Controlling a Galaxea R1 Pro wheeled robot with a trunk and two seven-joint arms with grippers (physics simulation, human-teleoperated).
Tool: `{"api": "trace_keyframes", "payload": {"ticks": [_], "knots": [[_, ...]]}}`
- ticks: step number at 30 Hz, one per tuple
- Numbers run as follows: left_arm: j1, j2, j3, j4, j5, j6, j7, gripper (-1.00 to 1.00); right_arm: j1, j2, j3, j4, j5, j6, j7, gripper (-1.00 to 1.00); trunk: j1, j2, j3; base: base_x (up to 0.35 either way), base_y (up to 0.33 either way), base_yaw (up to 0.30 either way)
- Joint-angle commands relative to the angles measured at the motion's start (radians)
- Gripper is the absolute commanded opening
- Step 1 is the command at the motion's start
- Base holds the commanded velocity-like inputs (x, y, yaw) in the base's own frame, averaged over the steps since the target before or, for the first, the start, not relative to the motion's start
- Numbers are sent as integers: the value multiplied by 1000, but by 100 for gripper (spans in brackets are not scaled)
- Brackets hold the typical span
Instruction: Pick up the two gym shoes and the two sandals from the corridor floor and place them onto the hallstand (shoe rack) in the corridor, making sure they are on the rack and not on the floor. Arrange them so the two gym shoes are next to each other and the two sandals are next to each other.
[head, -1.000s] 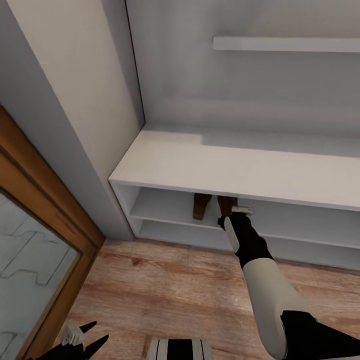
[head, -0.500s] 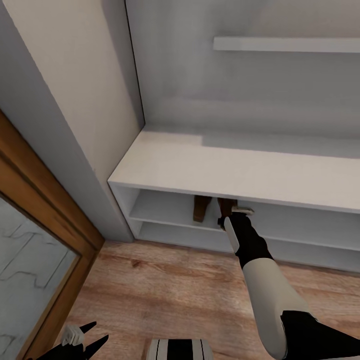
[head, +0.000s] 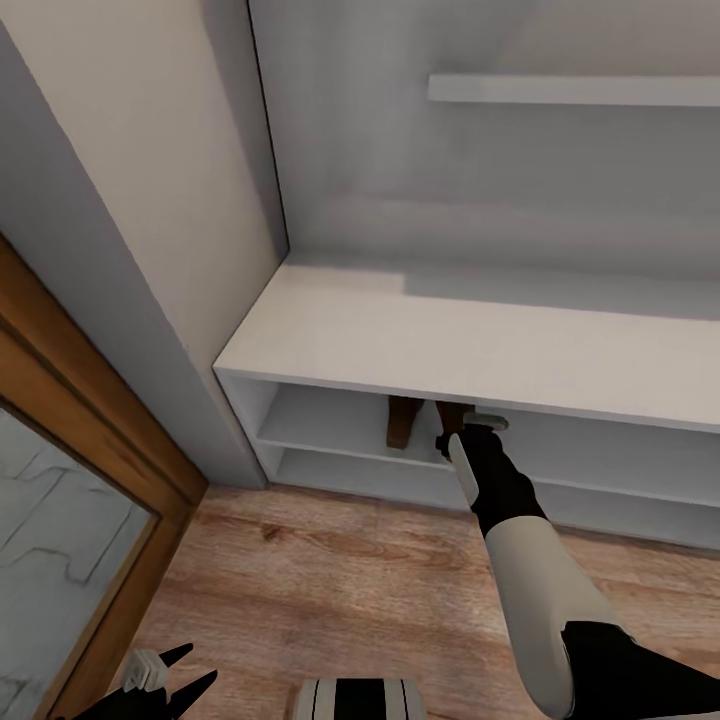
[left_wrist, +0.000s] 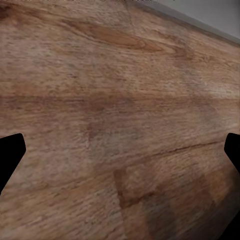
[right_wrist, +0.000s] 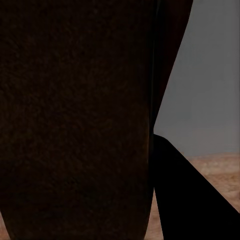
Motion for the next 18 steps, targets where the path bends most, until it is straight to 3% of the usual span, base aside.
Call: {"api": "trace_keyframes", "payload": {"ticks": [1, 18], "knots": [[-1, 0, 2, 1, 1, -5, -3, 100, -1, 1, -2, -1, -2, 3, -3, -100, 0, 0, -1, 112, 0, 0], [-1, 0, 2, 1, 1, -5, -3, 100, -1, 1, -2, -1, -2, 3, -3, -100, 0, 0, -1, 51, 0, 0]]}}
